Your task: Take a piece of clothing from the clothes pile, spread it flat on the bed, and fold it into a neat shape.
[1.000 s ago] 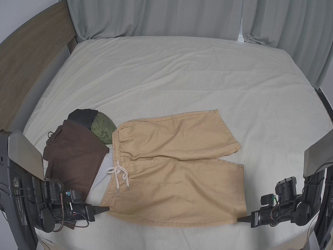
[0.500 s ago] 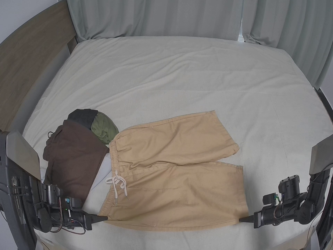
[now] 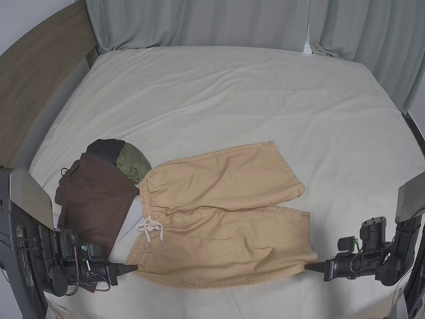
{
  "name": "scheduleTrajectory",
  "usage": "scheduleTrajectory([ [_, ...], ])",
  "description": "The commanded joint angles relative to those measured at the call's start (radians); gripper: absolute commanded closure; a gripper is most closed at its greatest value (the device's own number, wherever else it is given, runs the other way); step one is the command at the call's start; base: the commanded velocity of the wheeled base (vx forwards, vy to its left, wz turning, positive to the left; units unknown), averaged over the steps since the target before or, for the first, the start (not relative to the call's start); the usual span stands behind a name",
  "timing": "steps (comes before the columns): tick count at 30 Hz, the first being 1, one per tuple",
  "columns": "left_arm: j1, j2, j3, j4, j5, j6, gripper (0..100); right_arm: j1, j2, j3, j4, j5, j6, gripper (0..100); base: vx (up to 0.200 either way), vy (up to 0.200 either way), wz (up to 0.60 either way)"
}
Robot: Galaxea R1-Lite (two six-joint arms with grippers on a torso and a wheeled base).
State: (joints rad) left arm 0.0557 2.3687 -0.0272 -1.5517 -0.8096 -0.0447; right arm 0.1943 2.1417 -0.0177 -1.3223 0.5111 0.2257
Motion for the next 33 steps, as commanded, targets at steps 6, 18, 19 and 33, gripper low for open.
scheduleTrajectory([
  [6,-0.033,-0.092,-0.039,-0.004,0.000,-0.129,100,0.010,0.001,0.016,-0.130,-0.002,0.075,100,0.000,0.000,0.00],
  [18,-0.050,-0.129,-0.088,-0.004,0.003,-0.241,100,0.011,0.001,0.012,-0.216,0.000,0.103,100,0.000,0.000,0.00],
  [19,-0.050,-0.134,-0.089,-0.004,0.003,-0.248,100,0.013,0.000,0.010,-0.216,0.000,0.109,100,0.000,0.000,0.00],
  [33,-0.096,-0.236,-0.166,-0.004,0.021,-0.442,100,0.017,-0.043,-0.018,-0.216,0.000,0.167,100,0.000,0.000,0.00],
])
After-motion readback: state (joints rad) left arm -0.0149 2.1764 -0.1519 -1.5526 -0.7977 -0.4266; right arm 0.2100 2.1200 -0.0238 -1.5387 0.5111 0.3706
